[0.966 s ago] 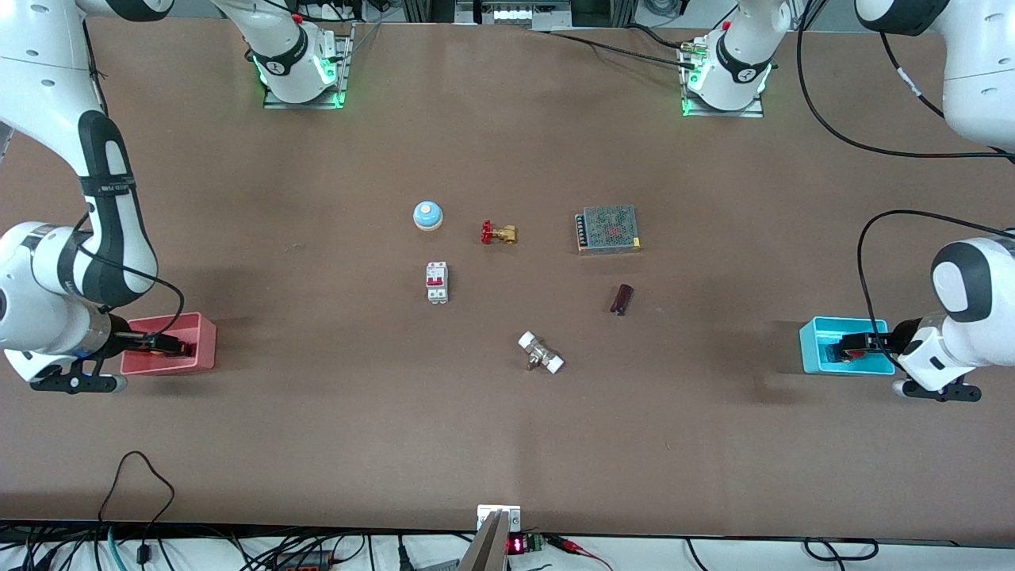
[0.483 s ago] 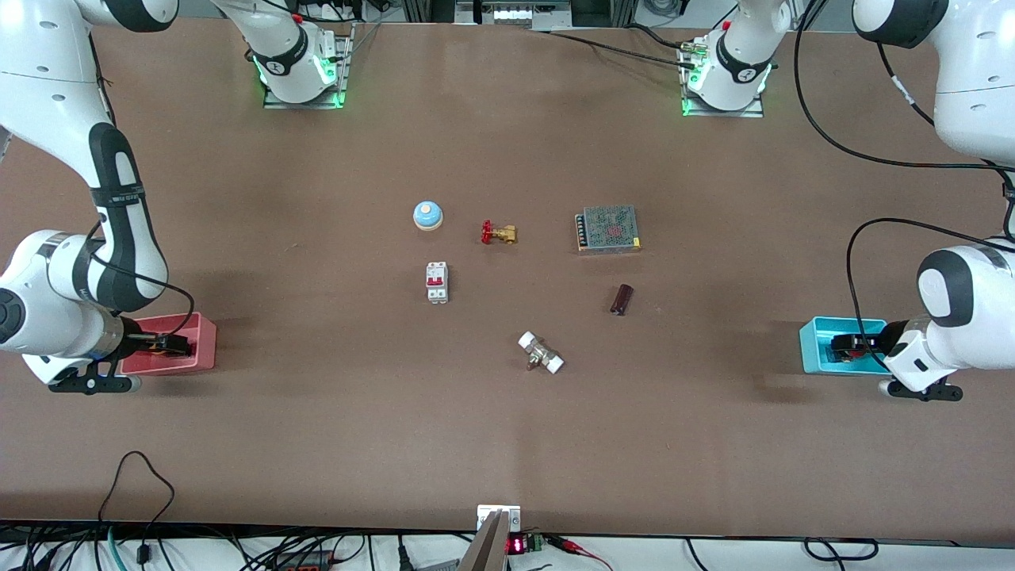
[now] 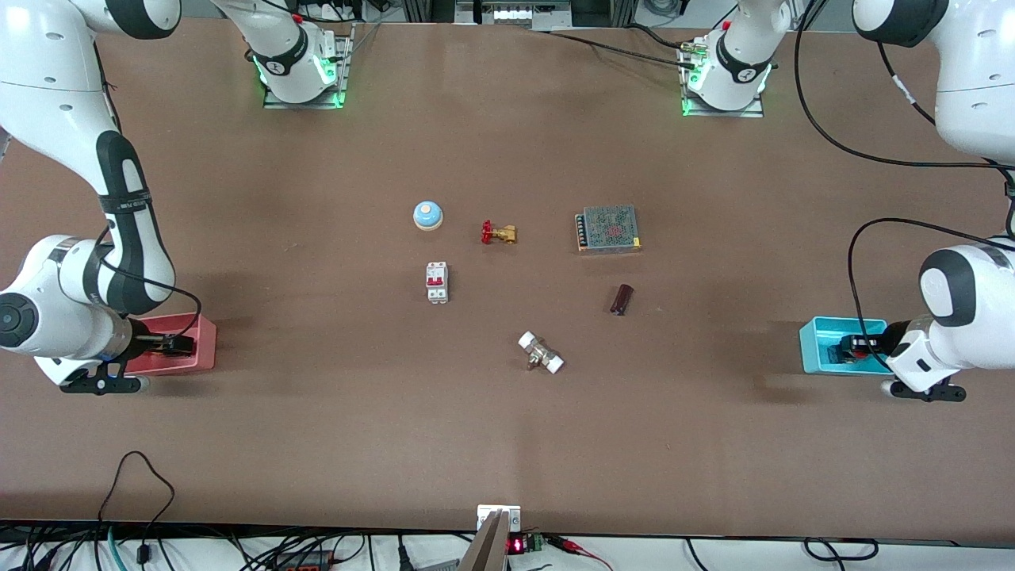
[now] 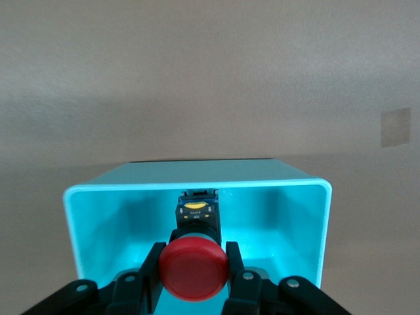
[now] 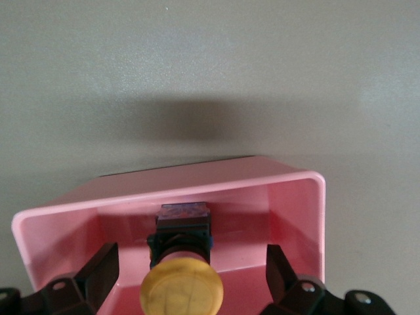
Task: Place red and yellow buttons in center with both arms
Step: 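Close the right gripper on the yellow button while the left gripper grasps the red button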
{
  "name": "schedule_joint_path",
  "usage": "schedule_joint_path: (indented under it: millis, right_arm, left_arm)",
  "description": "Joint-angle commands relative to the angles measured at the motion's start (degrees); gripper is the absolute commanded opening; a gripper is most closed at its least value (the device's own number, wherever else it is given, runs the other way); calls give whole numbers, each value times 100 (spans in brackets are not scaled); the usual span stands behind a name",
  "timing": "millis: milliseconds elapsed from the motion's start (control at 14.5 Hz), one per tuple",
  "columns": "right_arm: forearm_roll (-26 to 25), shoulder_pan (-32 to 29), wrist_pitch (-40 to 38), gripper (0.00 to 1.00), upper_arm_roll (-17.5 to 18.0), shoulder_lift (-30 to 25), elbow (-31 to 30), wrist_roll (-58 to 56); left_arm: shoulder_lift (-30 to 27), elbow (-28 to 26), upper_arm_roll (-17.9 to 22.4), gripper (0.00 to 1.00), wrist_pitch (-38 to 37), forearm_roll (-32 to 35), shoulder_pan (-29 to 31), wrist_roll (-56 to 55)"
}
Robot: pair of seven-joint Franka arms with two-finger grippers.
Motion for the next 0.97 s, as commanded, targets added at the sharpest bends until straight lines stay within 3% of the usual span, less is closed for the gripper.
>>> schedule_joint_path:
  millis: [0,138,345,483,621,897]
  right_arm:
    - [-45,-60,105,96,44,87,136,-79]
    - [-27,-69,114,91,44,96,136,-79]
    - [-18,-69,114,75,44,96,136,-62]
    - [-18,-60,114,64,44,96,136,-18]
    - [-9,-69,114,61,44,96,136,0]
    - [-1,-69,97,48,44,87,127,-26]
  left_arm:
    - [-471,-69,5,21,-200,290,-42,20]
    - [-717,-51,-21,20,-350,299,-42,20]
    - [-1077,-60,-74,20,-779,290,-138,-23]
    - [-1253,-77,-126,20,-1122,290,-296,-425]
    - [-1306,-77,-232,20,-1325,229,-551,-1040]
    - [-1263,-130,-828,20,-1387,185,-675,-2201]
